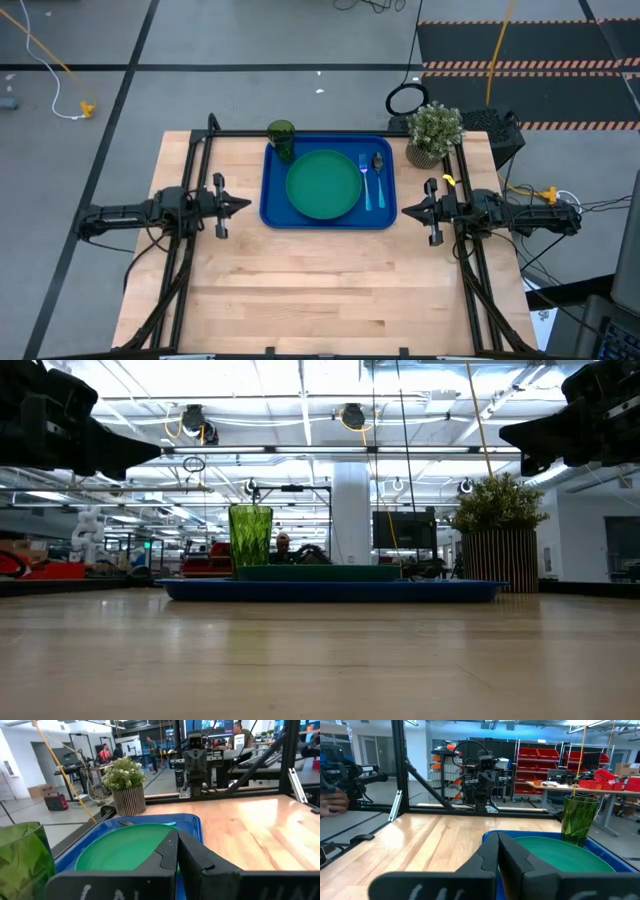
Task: Pick and place plate/cup/fork/spoon on tray
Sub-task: Return to Home Position
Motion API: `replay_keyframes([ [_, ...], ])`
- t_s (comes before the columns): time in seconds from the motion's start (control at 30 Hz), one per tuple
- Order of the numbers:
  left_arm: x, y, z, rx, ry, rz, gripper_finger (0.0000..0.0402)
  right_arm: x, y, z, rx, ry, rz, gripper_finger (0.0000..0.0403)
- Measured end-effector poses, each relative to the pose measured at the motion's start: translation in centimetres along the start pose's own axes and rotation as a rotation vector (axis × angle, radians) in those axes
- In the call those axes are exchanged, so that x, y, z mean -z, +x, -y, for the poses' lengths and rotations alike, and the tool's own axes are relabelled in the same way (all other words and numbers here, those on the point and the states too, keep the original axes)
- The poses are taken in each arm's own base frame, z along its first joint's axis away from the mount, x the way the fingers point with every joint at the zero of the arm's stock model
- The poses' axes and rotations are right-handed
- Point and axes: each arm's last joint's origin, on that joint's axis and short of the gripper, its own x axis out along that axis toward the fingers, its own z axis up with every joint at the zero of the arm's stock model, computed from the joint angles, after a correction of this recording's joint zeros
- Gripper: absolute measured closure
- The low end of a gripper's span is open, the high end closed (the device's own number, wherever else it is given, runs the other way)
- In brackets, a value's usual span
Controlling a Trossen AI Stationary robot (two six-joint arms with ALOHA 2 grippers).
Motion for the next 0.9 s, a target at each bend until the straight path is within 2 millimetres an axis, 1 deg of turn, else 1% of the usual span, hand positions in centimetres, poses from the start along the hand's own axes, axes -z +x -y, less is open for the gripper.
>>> replay_keyframes([
  [0.9,-0.11,0.0,-0.03,-0.008,-0.005,0.011,0.0392,0.0,0.0,0.0,0.0,0.0,0.0,0.0403],
])
